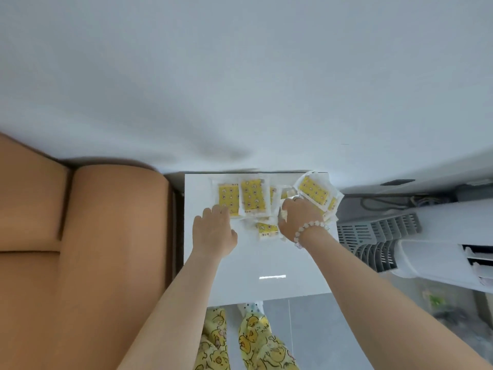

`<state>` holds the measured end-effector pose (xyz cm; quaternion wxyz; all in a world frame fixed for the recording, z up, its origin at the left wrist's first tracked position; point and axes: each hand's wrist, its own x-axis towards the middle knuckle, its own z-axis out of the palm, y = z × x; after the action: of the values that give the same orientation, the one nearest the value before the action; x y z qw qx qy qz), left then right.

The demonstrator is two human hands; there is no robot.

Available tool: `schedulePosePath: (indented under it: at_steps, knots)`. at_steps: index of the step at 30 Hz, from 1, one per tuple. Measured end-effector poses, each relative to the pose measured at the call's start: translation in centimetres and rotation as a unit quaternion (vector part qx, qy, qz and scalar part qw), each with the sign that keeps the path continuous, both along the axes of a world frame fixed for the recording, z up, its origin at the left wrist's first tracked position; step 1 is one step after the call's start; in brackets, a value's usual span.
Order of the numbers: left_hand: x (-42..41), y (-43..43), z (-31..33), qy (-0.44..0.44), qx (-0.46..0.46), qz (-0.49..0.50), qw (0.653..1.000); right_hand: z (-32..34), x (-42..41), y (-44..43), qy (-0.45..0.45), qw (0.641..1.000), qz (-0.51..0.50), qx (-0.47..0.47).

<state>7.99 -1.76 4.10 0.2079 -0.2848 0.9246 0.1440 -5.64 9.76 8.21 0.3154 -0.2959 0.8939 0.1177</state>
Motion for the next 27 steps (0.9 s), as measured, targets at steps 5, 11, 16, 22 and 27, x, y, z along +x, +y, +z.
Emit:
schedulePosePath:
  at_steps: [5,11,16,22,27]
  knots:
    - [-0.3,-2.7,-5.2,0.005,-0.002,0.018,1.0,-5.1,-0.5,-2.8,0.031,0.998,-0.021,0.051]
    - [-2.4,-4.0,-9.3,0.081,0.044,0.142,0.986,-10.2,-1.8,-4.6,0.026,0.985,-0.168,-0.006]
    - [-5.2,-2.0,-10.6,0.132,0.151,0.27,0.942,-12.7,-2.3,-5.1,0.031,0.966,-0.254,-0.042]
    - [-5.6,-0.5,-11.4,0.125,0.176,0.288,0.933,-13.4,-2.6,-5.0,-0.001,0.947,-0.315,-0.069]
    - [-6.2,-0.8,-12.0,0.133,0.197,0.343,0.909,-13.7,-2.6,-5.1,-0.031,0.936,-0.336,-0.1]
